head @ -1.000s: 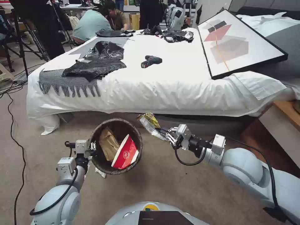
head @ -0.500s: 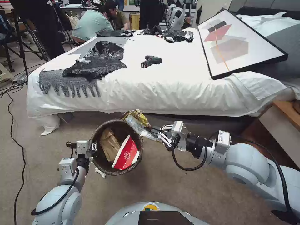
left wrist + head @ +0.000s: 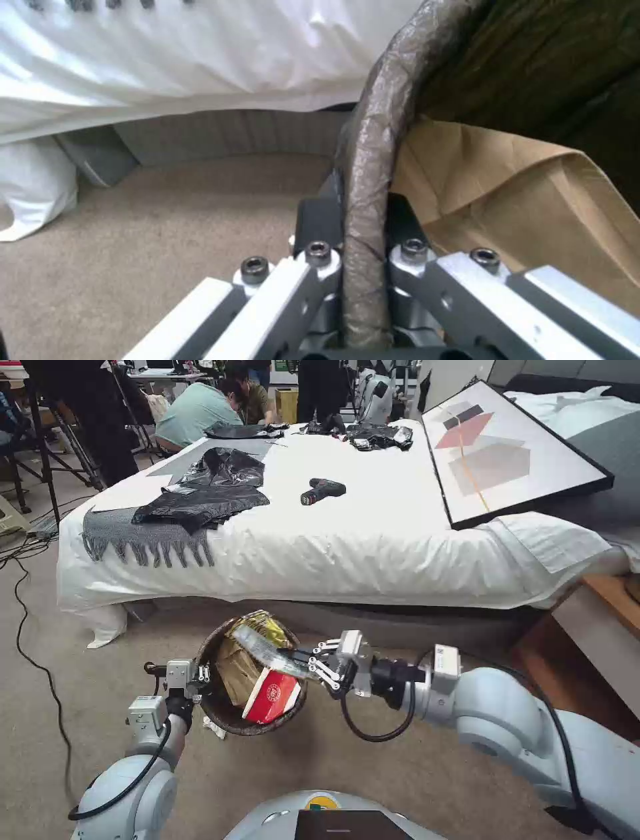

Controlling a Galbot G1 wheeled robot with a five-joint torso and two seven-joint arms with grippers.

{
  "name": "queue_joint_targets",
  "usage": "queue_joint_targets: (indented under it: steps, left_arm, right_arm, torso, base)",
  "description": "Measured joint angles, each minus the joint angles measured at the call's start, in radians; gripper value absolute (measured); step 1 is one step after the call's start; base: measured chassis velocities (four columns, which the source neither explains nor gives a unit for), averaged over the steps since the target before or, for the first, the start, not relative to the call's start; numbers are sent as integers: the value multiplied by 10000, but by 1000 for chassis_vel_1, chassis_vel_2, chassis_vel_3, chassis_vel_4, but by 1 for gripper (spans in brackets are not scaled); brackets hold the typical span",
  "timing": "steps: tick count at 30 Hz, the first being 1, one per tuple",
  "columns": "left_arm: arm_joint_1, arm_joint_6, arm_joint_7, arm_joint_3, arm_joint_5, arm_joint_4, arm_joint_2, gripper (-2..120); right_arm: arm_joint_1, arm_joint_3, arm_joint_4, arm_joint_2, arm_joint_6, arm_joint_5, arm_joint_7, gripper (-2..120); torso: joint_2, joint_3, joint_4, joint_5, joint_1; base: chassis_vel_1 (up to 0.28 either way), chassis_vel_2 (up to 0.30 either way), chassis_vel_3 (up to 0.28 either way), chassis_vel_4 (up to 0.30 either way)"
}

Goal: Pick up the trash bin, then pick up the garbage from the floor and place it into the trash bin.

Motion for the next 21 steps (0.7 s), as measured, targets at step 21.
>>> queue_joint_targets:
  steps: [21]
  left_arm:
    - [19, 639, -43, -125, -157, -343, 177, 0]
  right_arm:
    - [2263, -2784, -1445, 1644, -699, -967, 640, 0]
  torso:
    - [0, 0, 1, -1, 0]
  base:
    - [0, 0, 0, 0]
